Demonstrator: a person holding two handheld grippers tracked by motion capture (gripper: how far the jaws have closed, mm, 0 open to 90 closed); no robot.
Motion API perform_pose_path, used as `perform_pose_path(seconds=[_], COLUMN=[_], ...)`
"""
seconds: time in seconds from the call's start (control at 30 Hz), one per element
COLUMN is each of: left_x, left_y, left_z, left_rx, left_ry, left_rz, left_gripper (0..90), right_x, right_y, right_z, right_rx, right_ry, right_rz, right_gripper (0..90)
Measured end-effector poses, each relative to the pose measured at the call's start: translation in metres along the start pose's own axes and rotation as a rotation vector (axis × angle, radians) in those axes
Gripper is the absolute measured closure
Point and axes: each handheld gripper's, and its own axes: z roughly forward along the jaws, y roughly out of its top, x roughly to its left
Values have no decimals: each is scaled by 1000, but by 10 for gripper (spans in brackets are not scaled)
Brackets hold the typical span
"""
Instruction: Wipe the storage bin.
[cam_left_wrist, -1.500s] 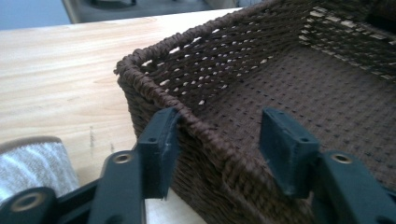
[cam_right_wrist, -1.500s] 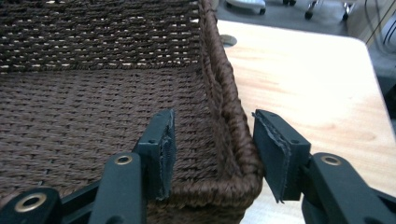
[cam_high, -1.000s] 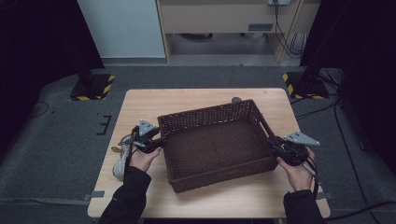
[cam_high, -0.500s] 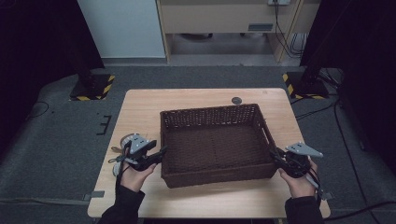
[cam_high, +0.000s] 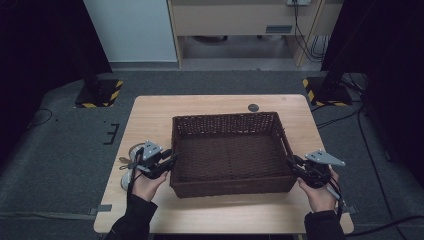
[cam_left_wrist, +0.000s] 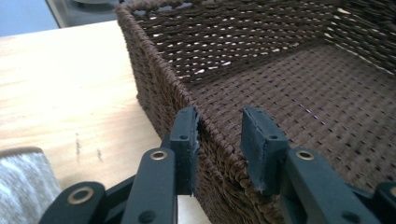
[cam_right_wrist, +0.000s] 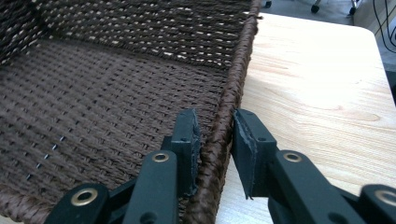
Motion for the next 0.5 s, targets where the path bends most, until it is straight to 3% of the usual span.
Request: perform_pose_path(seconds=[0.17, 0.5], left_x=[11, 11], left_y=[1, 2], left_z=[7, 9], left_rx=[-18, -34], left_ry=[-18, 9], left_rz=[-30, 22], left_gripper=[667, 664], right_x=[7, 11], right_y=[1, -1], right_z=[1, -1], right_rx=[9, 9], right_ry=[7, 5], right_rz=[6, 8], right_gripper=[698, 690])
